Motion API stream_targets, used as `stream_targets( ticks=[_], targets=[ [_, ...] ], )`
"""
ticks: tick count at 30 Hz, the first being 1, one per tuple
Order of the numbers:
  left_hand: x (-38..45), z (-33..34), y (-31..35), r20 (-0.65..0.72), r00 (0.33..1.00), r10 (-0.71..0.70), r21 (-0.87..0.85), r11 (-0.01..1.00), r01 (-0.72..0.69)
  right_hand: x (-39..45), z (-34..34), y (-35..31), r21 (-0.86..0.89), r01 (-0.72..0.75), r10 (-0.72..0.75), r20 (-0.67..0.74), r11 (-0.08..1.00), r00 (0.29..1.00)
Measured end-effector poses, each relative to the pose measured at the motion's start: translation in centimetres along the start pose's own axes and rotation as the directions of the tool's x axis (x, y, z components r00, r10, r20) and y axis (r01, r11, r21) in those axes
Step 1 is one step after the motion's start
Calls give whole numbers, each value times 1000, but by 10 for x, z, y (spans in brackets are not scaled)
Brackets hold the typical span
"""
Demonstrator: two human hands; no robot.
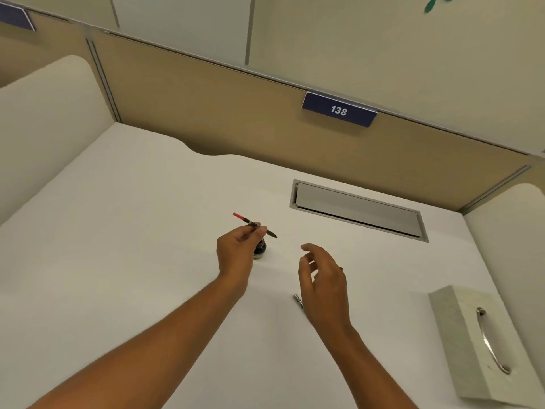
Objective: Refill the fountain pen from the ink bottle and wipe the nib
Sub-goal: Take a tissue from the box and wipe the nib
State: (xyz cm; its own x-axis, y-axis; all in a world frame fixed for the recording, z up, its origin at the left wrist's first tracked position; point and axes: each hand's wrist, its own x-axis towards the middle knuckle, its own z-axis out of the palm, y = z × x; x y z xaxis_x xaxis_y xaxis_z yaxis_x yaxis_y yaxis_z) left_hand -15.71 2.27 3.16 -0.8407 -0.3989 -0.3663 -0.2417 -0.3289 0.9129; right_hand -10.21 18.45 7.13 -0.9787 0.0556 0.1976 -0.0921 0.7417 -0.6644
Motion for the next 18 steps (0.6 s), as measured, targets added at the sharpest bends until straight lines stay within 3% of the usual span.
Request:
stream_targets(
  ticks=[5,10,18],
  targets=[
    [-26,8,-3,113,986,-120,-93,987,130,-36,-13,4,117,-126,142,-142,985,980],
    [-63,34,-11,228,952,-205,-69,972,226,-63,-36,26,127,-216,240,-237,968,941],
    [-116,93,-33,327,920,-218,22,975,223,-100,-106,112,83,-379,386,-301,922,872]
  ],
)
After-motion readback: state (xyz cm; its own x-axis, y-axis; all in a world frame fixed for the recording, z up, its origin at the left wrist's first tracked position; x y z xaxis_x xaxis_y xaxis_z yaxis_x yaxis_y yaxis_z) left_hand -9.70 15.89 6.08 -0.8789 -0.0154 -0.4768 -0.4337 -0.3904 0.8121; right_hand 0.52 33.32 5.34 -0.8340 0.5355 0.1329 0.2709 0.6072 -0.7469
